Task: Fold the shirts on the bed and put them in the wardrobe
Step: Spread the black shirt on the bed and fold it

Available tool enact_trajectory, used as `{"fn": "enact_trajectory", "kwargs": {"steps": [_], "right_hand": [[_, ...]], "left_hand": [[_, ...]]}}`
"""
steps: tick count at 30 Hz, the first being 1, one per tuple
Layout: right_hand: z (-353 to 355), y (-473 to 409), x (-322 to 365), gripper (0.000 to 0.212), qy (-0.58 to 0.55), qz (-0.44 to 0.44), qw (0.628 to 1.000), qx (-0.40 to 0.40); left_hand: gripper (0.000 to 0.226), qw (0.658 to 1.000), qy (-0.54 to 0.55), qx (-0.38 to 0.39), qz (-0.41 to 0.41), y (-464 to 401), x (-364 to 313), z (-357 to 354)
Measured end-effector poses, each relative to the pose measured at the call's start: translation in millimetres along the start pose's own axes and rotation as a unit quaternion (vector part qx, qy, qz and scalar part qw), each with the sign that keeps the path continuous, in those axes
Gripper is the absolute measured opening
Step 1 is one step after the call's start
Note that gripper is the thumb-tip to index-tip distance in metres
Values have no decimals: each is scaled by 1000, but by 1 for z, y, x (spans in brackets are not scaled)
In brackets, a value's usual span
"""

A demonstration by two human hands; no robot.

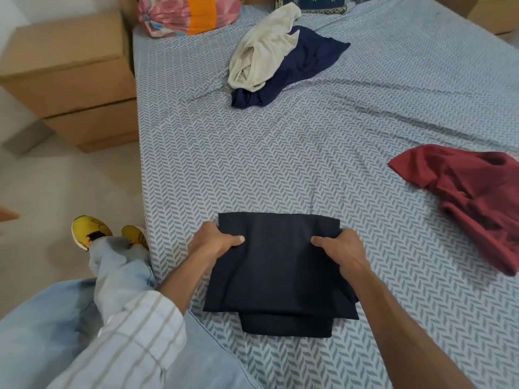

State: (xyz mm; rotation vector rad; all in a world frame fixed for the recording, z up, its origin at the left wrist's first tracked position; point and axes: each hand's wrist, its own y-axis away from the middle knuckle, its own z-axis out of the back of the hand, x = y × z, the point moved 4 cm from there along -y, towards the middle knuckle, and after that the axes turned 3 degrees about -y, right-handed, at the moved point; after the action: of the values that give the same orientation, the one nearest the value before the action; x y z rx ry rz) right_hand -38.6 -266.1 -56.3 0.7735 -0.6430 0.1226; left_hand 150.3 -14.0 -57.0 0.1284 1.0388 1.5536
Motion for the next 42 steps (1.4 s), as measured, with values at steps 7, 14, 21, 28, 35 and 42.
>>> {"fn": "enact_trajectory", "kwargs": {"steps": [7,14,21,28,35,42], "right_hand": [[18,4,17,66,-94,22,980,172],[44,29,103,44,-102,169,945,262],[77,51,208,49,-120,312,916,221],[58,45,174,30,-48,398,902,161],[-7,13,40,63,114,392,882,234],[-12,32,-24,48,252,501,814,147]], "left_hand": [[54,983,143,106,-51,24,-15,7],[43,947,249,144,-145,49,-46,68],[50,933,255,51,-247,61,-104,165],[26,940,71,-30,-332,61,-78,163],[57,951,-48,69,-298,21,40,67],[47,879,-194,-8,-435,39,79,48]]}}
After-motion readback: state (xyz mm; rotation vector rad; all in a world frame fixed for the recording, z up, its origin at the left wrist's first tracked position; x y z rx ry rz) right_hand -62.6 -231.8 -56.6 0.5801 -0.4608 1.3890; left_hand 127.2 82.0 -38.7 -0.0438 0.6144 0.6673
